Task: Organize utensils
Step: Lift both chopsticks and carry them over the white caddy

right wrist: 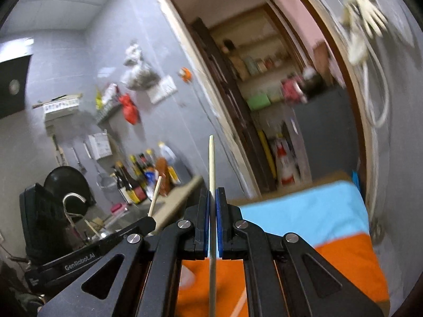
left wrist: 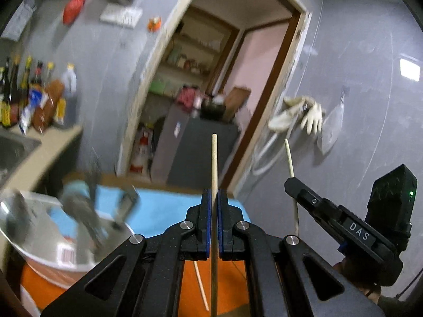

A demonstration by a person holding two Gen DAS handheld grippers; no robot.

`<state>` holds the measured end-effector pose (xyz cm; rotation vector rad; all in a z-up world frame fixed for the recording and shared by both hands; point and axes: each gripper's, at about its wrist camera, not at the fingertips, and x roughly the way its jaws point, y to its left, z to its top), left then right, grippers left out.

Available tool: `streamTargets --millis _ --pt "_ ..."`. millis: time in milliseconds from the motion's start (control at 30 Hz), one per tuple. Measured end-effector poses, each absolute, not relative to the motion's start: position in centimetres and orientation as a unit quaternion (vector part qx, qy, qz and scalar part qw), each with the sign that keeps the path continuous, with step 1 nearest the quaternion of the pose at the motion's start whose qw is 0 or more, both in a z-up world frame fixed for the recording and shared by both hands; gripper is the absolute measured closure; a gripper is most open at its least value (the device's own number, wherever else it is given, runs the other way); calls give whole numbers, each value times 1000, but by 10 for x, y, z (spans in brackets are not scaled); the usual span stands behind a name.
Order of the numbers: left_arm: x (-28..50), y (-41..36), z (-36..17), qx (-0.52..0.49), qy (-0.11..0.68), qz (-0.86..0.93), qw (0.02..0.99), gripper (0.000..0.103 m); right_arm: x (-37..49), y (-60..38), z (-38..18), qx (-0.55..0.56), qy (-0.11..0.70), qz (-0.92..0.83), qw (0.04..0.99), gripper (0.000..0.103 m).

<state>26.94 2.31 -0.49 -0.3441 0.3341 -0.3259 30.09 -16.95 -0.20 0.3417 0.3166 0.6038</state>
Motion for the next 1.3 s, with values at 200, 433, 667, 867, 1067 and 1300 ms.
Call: streamTargets --millis 200,433,667,867,1067,1300 --pt "257 89 22 -208 99 -144 962 101 304 -127 31 197 95 335 916 100" --pt "253 179 19 -263 32 -79 961 101 323 -73 33 240 55 363 898 100" --pt "252 243 -10 -296 -22 -24 955 101 326 -38 12 230 21 345 910 100" --pt "248 256 -28 -289 -52 -1 956 101 329 -20 -15 207 20 340 917 100" --pt "244 261 -38 -272 -69 16 960 101 330 -13 -32 196 23 337 921 100" --pt "242 247 -49 -231 -90 33 968 101 325 -4 -44 167 15 330 929 100"
